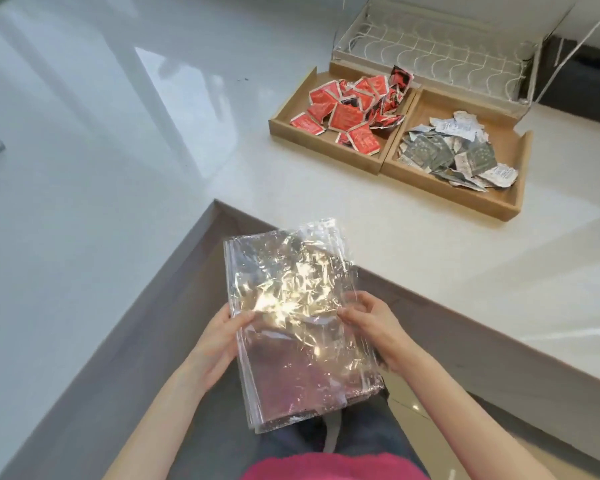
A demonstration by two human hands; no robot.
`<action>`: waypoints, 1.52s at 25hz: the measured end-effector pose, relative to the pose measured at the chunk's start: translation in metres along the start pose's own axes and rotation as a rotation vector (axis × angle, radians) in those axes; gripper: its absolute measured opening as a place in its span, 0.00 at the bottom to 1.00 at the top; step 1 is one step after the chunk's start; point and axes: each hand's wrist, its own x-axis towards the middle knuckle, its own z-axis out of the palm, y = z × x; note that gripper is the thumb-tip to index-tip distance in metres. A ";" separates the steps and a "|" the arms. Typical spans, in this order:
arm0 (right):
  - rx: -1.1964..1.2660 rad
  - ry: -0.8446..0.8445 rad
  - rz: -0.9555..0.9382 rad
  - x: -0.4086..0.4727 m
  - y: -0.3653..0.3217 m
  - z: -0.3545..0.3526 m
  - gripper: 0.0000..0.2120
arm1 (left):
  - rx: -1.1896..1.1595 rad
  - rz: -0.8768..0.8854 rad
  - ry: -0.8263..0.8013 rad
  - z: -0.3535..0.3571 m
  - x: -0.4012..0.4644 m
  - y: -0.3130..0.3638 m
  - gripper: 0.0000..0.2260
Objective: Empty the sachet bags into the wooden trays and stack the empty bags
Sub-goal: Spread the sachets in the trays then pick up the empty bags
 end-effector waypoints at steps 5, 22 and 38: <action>-0.104 -0.065 0.133 0.027 0.026 0.032 0.14 | -0.057 -0.127 0.178 -0.030 0.016 -0.047 0.13; -0.200 -0.115 0.535 0.214 0.177 0.079 0.20 | -0.110 -0.435 0.372 -0.097 0.160 -0.213 0.18; -0.351 -0.281 0.569 0.372 0.256 0.112 0.14 | 0.054 -0.512 0.451 -0.116 0.281 -0.284 0.15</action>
